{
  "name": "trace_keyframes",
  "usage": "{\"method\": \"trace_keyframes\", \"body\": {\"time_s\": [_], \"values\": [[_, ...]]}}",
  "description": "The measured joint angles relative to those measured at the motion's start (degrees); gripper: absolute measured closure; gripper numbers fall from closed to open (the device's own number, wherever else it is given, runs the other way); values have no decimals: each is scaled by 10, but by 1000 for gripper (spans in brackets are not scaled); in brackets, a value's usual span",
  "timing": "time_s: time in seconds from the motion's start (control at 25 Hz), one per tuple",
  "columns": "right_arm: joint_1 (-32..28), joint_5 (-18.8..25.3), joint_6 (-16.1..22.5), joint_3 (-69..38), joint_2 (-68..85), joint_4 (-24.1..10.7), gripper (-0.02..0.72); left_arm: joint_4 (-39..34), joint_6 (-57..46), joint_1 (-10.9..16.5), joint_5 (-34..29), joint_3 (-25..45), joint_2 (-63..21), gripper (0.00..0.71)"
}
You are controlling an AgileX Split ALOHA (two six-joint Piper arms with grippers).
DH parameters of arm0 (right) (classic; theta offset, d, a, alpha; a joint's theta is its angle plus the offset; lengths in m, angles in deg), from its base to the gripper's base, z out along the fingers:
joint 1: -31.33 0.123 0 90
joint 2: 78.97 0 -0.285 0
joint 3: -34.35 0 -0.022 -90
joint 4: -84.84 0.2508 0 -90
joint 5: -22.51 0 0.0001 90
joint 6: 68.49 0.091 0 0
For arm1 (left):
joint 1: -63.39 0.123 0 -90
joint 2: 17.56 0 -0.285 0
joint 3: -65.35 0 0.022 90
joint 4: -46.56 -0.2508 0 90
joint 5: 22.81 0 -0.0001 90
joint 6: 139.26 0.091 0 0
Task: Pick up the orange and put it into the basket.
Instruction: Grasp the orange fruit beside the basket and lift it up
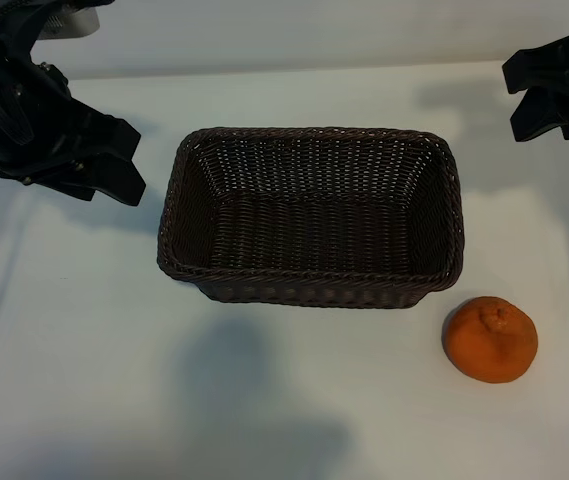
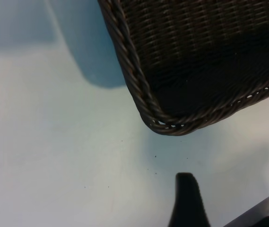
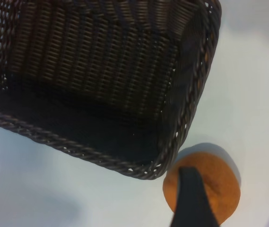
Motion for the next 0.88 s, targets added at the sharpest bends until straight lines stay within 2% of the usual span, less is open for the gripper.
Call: {"method": "trace_keyframes", "body": {"time_s": [0.16,0.56,0.88], "values": [[0,0,-4,0,0,-3,270,0,0,0,0,0,0,189],[0,24,-16,0,0,-69,270,0,3,0,0,0,0,189],[0,29,-67,0,0,-80,270,0,11,0,0,0,0,189]]}}
